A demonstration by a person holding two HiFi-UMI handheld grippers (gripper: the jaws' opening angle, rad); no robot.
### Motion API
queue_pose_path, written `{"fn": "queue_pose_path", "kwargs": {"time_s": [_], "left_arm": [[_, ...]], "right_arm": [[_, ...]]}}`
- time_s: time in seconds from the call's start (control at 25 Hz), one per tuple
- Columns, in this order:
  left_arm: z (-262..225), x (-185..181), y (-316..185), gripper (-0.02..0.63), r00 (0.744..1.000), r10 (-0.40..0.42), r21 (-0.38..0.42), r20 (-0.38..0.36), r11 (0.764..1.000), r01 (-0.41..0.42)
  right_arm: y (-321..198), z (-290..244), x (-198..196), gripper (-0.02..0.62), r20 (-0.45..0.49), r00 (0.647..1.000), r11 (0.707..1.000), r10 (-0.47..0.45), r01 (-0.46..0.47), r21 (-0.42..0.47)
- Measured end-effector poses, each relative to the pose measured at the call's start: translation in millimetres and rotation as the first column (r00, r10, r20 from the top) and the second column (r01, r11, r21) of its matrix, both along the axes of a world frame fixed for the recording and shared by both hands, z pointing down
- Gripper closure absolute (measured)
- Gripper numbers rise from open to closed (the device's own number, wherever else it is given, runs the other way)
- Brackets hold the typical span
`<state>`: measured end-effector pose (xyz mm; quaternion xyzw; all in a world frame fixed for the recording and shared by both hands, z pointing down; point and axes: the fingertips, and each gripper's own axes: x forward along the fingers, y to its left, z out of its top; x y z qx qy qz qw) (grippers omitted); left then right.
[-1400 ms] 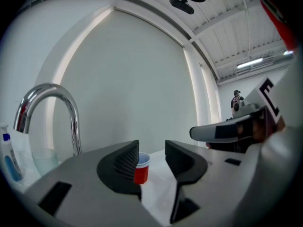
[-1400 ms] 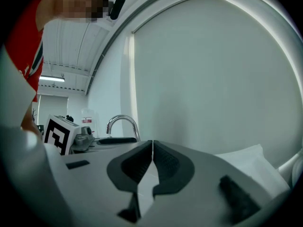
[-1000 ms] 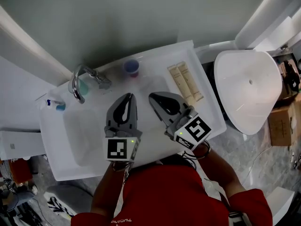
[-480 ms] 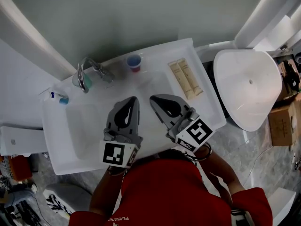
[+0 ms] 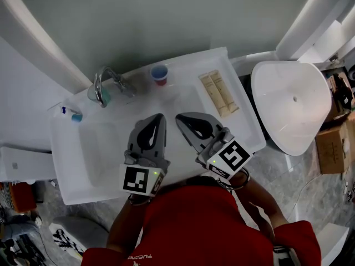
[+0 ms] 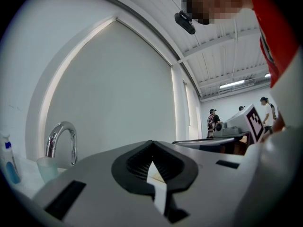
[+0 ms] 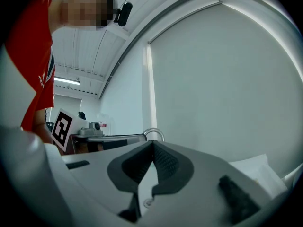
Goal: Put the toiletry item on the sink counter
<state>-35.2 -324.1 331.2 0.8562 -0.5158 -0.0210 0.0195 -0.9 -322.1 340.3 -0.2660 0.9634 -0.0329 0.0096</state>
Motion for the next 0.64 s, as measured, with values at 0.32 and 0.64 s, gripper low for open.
{"fn": "queue_pose_path", "kwargs": {"time_s": [0.32,0.64], "left_arm": [[-1.4,-3.3,-0.1,0.589,1.0,-0.013,0.003,-0.021,1.0,0.013],[-3.0,3.9,-2.1,0.589,1.0,-0.001,0.011,-0.023,1.0,0.002]], "right_arm": [[1.7,-1.8,-3.0,0.566,-0.004,1.0,1.0,-0.007,0.007,0.009],[-1.7,-2.5,0.2,0.566,-0.004,1.0,1.0,-0.006,0.006,0.016]]}}
